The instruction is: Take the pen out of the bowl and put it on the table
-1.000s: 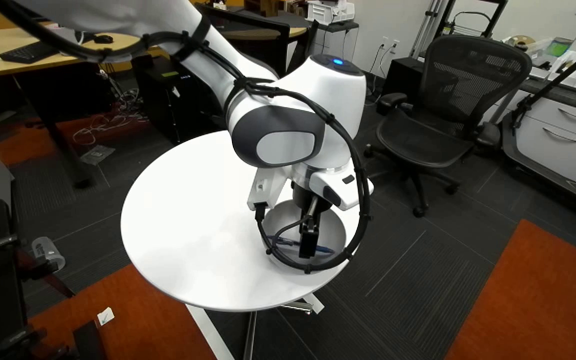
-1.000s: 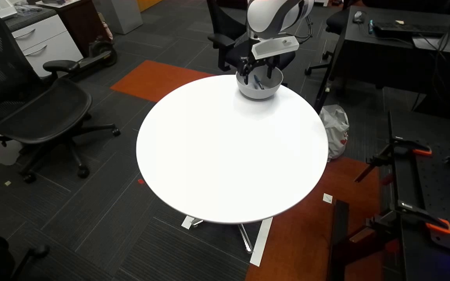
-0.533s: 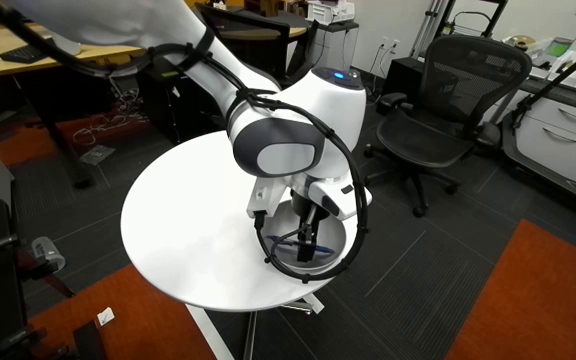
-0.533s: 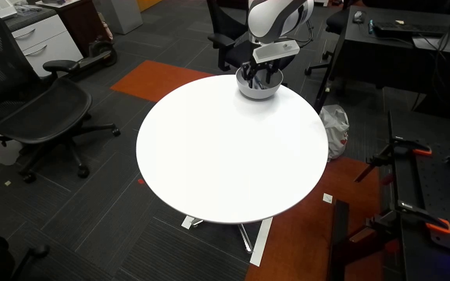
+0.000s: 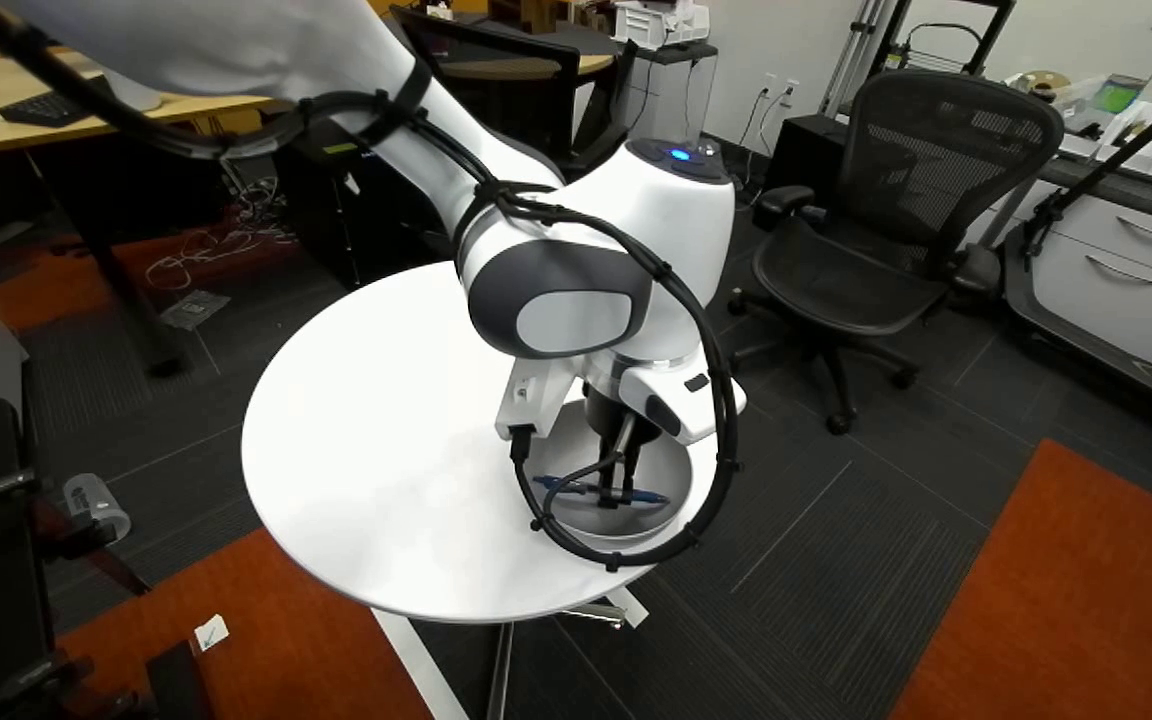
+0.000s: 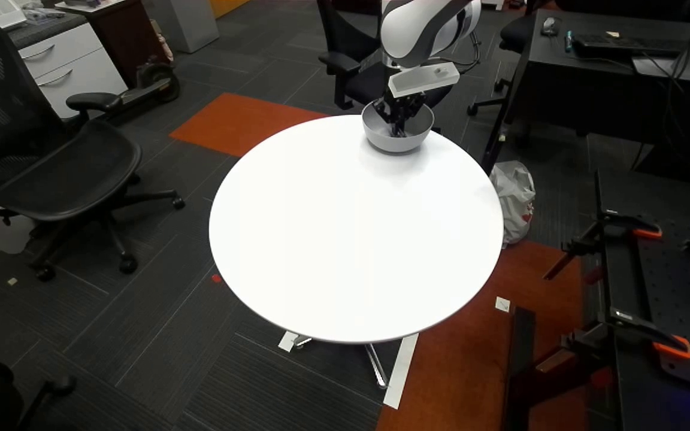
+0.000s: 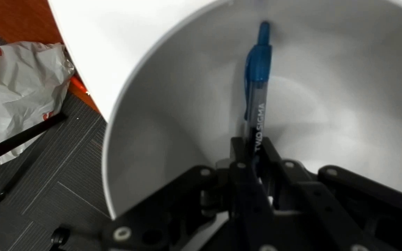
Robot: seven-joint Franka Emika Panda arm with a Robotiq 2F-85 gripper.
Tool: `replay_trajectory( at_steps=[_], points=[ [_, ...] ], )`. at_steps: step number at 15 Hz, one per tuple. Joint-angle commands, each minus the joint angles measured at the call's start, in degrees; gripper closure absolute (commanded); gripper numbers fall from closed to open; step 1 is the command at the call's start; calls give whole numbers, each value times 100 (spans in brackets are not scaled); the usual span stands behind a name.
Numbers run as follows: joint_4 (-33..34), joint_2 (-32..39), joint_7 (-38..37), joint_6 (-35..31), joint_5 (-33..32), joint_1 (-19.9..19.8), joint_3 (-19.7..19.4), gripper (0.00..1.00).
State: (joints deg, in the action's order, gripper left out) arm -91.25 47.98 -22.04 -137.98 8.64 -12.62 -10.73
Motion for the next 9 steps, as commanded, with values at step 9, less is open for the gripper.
replay_trajectory(
  at_steps=[9],
  points=[
    [-533,-1351,-249,-246,343,220,-57,97]
  ],
)
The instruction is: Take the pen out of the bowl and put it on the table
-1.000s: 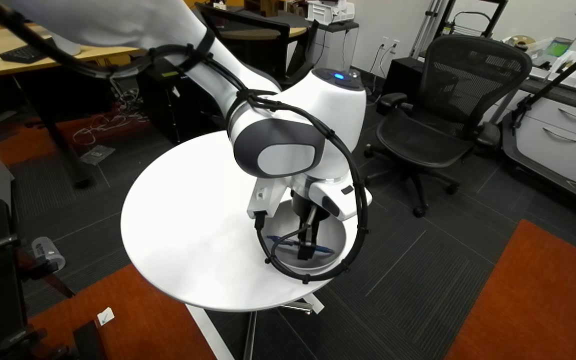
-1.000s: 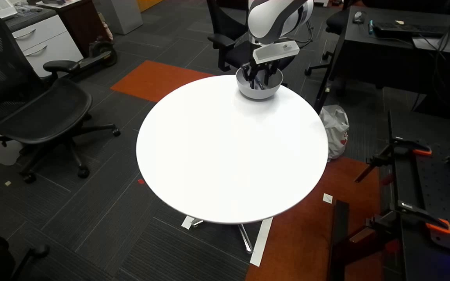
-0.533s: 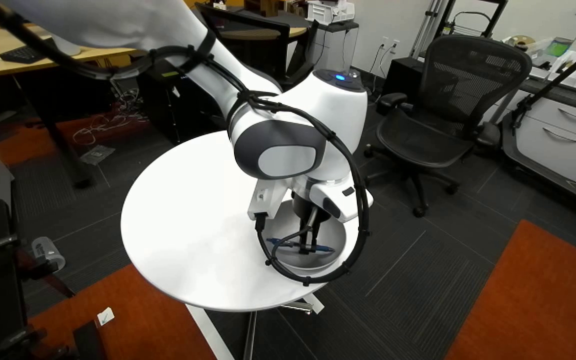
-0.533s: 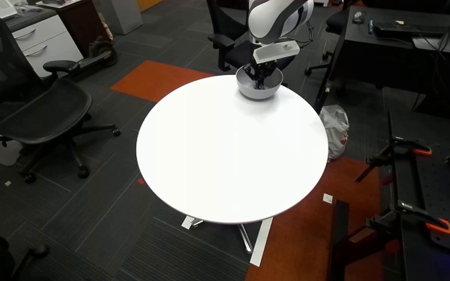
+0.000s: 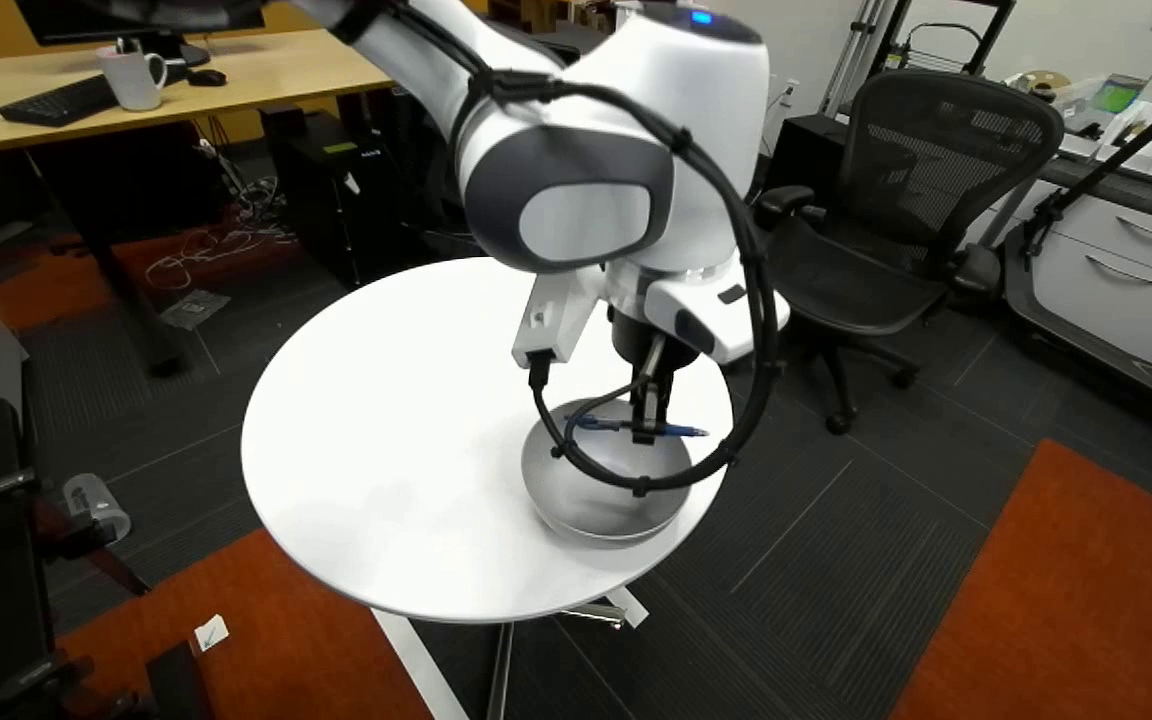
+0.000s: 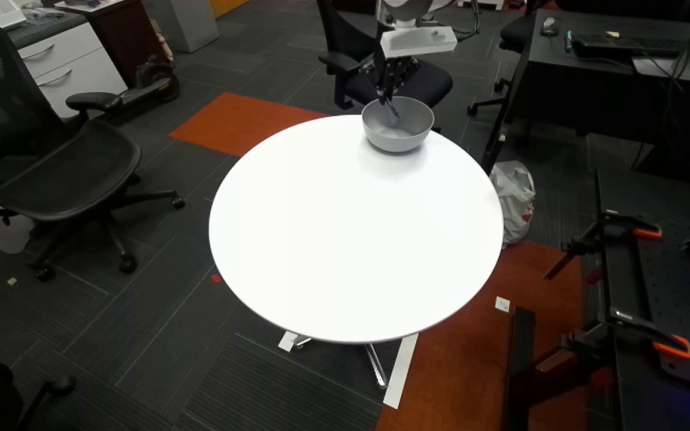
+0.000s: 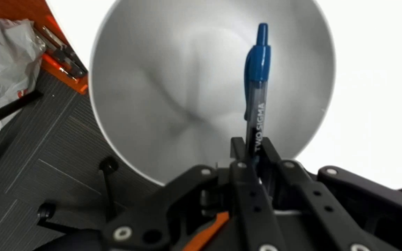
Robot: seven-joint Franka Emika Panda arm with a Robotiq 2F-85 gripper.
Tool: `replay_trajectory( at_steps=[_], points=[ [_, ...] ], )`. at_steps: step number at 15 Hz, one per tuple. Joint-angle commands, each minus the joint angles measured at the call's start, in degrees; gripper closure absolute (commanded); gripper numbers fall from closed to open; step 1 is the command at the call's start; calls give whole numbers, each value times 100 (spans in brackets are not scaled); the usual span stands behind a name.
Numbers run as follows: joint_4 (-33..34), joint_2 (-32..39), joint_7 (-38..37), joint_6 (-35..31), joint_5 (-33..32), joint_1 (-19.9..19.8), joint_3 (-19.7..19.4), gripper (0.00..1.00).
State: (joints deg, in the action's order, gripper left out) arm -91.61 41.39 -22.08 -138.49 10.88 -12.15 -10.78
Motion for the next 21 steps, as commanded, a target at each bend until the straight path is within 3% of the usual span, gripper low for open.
replay_trajectory(
  at_steps=[1,9,14,21],
  points=[
    [-501,-813,-345,-169,111,230,-62,97],
    [-499,-1205,-1282,-91,90,868,120,97],
    [-49,-774,-1570,169,323,941,406,97],
    [697,235,-1260,106,404,896,601,97]
  ],
)
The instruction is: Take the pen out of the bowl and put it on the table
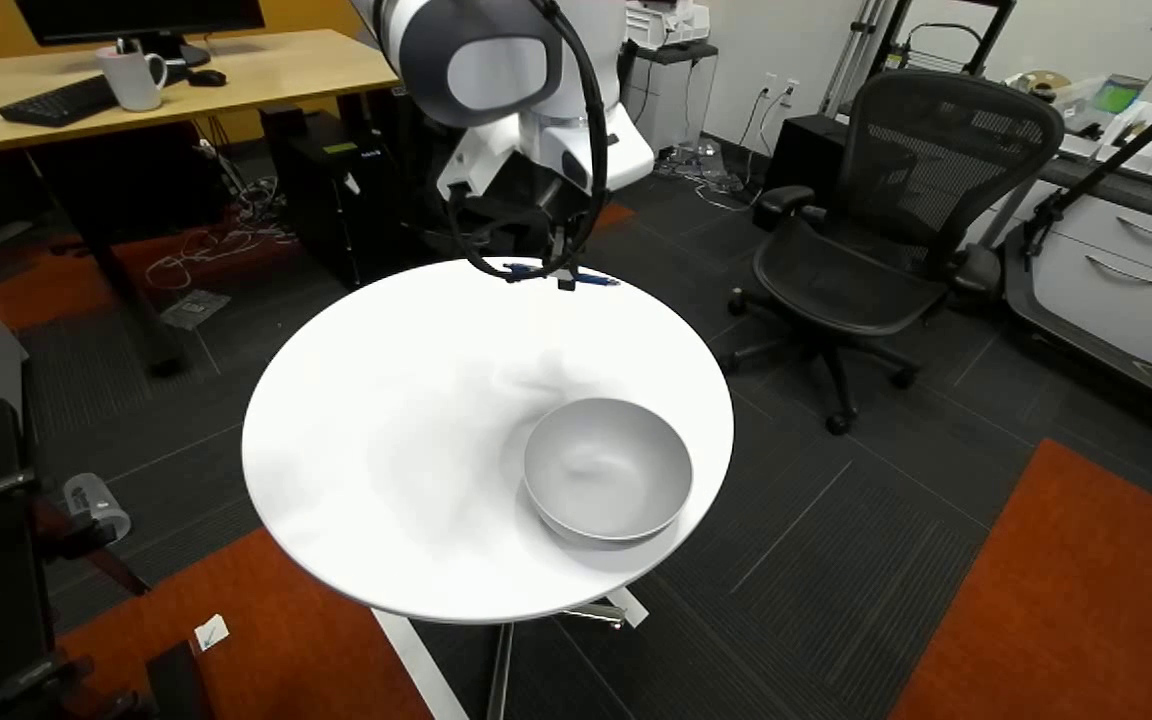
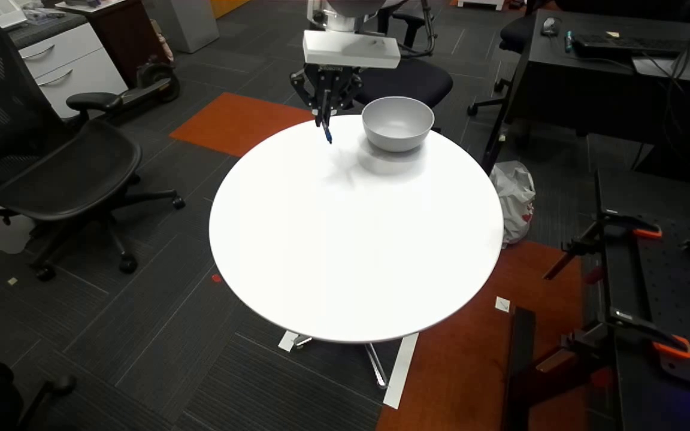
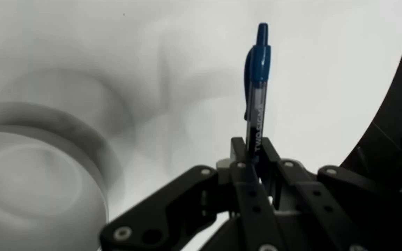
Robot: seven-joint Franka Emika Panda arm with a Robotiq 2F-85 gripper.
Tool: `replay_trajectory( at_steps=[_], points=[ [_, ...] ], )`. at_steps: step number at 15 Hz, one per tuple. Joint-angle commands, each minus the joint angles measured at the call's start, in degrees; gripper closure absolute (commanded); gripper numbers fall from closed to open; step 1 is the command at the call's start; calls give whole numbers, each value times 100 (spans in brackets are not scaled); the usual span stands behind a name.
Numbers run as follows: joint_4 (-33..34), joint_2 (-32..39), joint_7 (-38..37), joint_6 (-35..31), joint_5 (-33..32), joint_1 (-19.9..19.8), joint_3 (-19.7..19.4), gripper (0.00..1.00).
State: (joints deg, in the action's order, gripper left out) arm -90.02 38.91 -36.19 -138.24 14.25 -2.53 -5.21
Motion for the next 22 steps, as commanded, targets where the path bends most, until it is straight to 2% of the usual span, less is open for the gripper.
replay_trajectory(
  at_steps=[1,6,11,12,14,20,22],
  points=[
    [661,629,170,87,56,-75,41,97],
    [1247,1273,369,-14,29,-125,36,97],
    [1609,1604,517,16,20,-173,7,97],
    [1649,1629,512,47,23,-183,11,63],
    [1713,1675,501,37,13,-181,4,55],
    [1877,1768,463,72,30,-188,15,9],
    [1900,1781,470,64,31,-194,18,0]
  ],
)
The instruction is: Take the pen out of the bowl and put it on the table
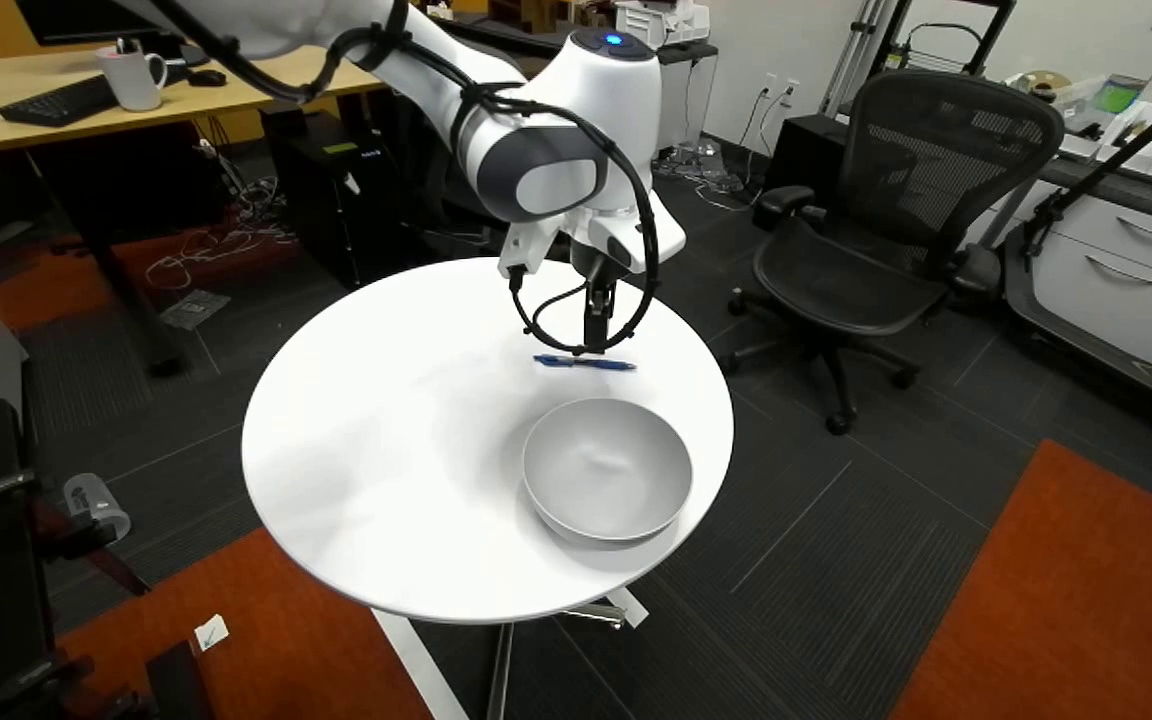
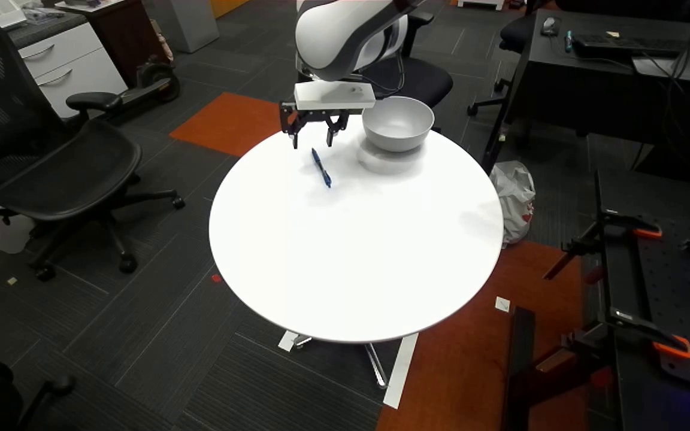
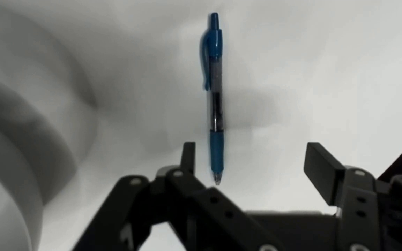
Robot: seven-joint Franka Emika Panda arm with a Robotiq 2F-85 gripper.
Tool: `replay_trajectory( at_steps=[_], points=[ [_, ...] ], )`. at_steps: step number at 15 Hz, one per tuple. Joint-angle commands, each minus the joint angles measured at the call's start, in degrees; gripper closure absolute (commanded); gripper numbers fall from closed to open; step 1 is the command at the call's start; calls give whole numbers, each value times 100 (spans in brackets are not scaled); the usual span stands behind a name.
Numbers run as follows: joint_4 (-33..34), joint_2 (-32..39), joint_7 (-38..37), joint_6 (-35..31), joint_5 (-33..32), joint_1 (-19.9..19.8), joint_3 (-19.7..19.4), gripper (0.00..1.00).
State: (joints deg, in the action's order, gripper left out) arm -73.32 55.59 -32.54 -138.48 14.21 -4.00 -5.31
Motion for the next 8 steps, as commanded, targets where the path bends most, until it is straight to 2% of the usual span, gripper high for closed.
replay_trajectory(
  at_steps=[1,8],
  points=[
    [238,119,102,85,38,-49,28,0],
    [88,85,15,26,23,2,-19,0]
  ],
)
